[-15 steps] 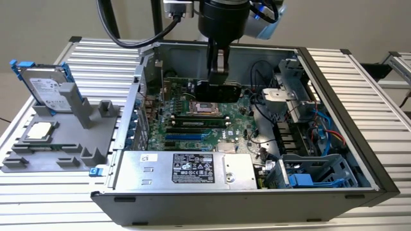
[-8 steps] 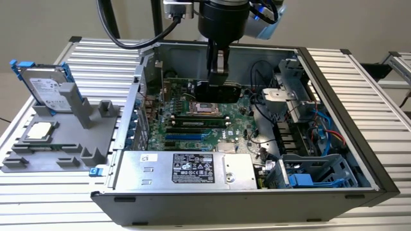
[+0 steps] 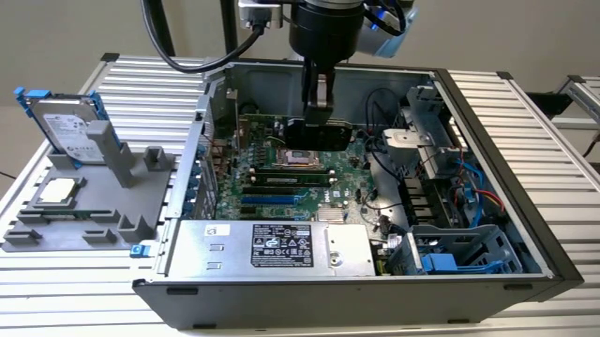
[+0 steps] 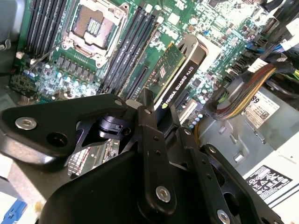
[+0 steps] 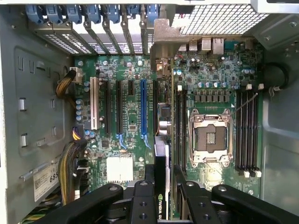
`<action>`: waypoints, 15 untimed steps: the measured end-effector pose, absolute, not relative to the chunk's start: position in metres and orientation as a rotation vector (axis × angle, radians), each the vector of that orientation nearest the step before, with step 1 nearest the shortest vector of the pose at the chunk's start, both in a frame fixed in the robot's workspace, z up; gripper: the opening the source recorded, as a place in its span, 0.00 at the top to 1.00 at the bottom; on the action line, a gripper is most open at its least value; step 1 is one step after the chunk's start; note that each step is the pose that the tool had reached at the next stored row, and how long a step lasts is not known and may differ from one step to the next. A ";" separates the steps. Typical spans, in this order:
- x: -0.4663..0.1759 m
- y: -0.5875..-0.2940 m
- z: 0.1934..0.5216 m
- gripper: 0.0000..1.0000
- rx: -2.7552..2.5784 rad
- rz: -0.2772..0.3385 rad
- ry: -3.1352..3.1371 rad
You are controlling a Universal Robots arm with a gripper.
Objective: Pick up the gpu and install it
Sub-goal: 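Insert the gpu into the slot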
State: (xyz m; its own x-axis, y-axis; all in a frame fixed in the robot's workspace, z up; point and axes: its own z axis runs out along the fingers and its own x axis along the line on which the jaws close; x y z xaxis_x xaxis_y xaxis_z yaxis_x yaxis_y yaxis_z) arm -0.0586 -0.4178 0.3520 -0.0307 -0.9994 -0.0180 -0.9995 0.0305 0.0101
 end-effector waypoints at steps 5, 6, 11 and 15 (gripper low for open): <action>-0.059 -0.418 0.350 1.00 -2.182 0.029 2.251; -0.059 -0.418 0.350 1.00 -2.181 0.027 2.250; -0.061 -0.418 0.349 1.00 -2.173 0.008 2.240; -0.063 -0.418 0.349 1.00 -2.173 0.008 2.240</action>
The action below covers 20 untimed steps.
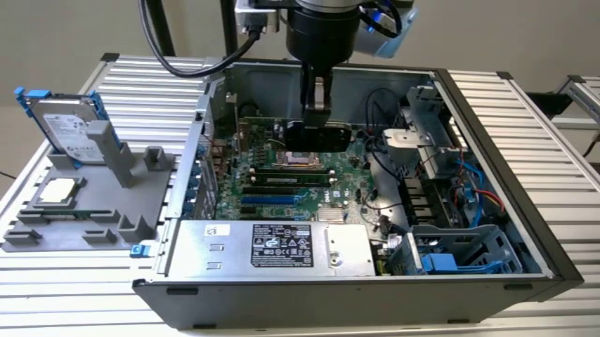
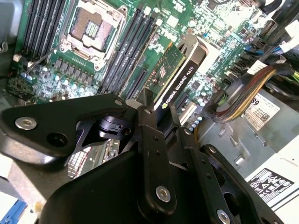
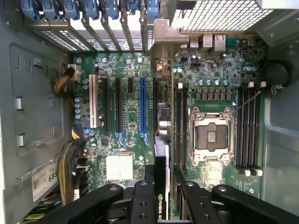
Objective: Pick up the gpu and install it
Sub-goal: 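Insert the gpu into the slot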
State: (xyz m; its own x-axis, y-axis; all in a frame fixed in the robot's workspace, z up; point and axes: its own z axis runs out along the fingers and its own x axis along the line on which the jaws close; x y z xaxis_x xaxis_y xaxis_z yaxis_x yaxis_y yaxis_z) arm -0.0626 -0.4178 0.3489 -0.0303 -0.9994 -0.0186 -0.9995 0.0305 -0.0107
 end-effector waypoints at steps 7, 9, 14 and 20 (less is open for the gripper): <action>-0.066 -0.418 0.349 1.00 -2.173 0.008 2.240; -0.067 -0.418 0.349 1.00 -2.173 0.008 2.240; -0.068 -0.418 0.349 1.00 -2.173 0.008 2.240; -0.068 -0.418 0.348 1.00 -2.173 0.008 2.240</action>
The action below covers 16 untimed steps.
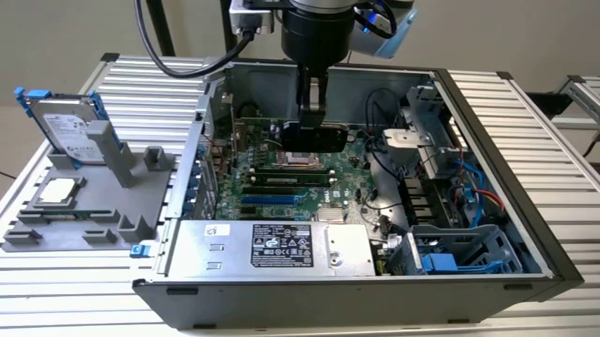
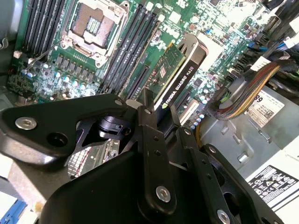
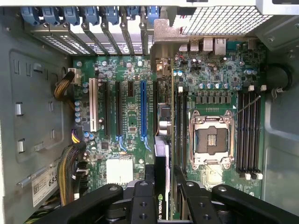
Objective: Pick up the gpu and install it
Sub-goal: 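Insert the gpu into the slot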
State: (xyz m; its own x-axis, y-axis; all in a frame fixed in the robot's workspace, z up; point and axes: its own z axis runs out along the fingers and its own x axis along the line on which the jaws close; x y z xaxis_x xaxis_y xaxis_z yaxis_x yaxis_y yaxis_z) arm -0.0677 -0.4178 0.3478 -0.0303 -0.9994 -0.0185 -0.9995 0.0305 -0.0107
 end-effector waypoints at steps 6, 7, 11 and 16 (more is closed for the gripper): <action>-0.068 -0.418 0.346 1.00 -2.173 0.008 2.240; -0.068 -0.418 0.346 1.00 -2.173 0.008 2.240; -0.068 -0.418 0.345 1.00 -2.173 0.008 2.240; -0.068 -0.418 0.344 1.00 -2.173 0.008 2.240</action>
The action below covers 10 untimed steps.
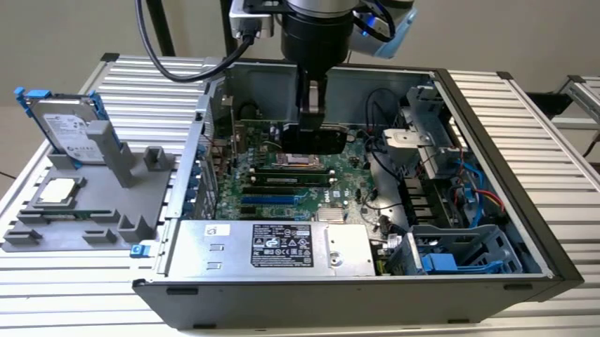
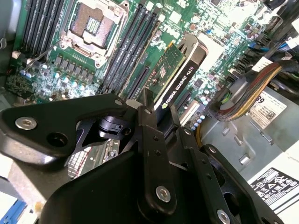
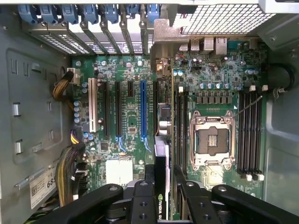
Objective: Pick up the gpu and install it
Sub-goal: 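Insert the gpu into the slot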
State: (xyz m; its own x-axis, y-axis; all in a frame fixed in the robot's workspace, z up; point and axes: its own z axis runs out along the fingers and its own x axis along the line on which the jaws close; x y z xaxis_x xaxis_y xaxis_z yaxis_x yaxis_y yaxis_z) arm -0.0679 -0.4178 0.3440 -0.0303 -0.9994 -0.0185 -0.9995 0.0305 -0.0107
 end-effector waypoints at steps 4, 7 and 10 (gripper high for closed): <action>-0.068 -0.418 0.343 1.00 -2.173 0.008 2.240; -0.068 -0.418 0.342 1.00 -2.173 0.008 2.240; -0.068 -0.418 0.342 1.00 -2.173 0.008 2.240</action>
